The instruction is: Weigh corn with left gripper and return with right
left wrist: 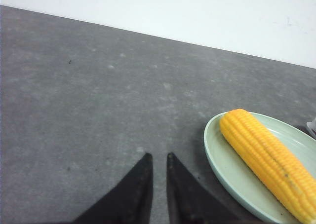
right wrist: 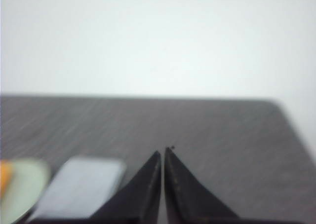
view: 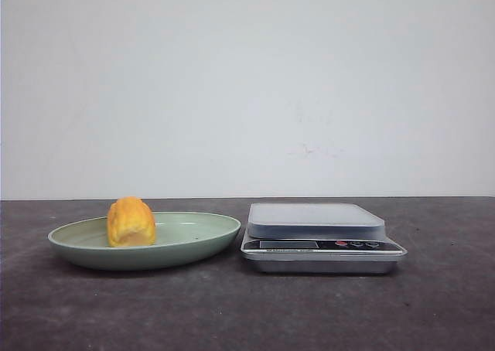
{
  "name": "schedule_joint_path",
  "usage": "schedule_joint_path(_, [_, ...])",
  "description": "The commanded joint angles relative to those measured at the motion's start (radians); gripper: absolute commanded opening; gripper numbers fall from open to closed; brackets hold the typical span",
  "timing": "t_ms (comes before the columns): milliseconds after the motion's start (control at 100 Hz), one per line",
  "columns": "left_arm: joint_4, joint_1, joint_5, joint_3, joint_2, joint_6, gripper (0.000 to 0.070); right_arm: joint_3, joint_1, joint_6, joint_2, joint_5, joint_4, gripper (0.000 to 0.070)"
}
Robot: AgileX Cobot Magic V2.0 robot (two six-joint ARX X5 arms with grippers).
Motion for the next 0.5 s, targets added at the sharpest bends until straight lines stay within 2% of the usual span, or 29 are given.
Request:
schedule_joint_path(0, [-0.005,0.001,0.001,-0.018,-0.001,0.01,0.0006,-0.073,-0.058,-0.069,-0.012,0.0,0.129,0.0006])
schedule_joint_path(120, [-0.005,0.001,0.001,-0.018,-0.001,0.01,0.0006,-0.241,-0.151,-0.061,-0.05,-0.034,0.319,0.0006])
schedule_joint_path(230, [-0.005,0.001,0.001,-0.018,-0.001,0.01,0.0006,-0.39,-0.176,-0.06,-0.09,-0.058,0.435,0.0006])
schedule_joint_path(360, [-0.005,0.001,0.001,-0.018,-0.001,0.01,0.0006,-0.554,-0.176,-0.062,-0.126,-0.058,0.521,0.0006])
schedule_joint_path(490, [-0.005,0.001,0.001,-0.018,-0.001,0.01,0.0006,-0.69,-0.176,-0.061,-0.169,-0.058,0.534,0.0006])
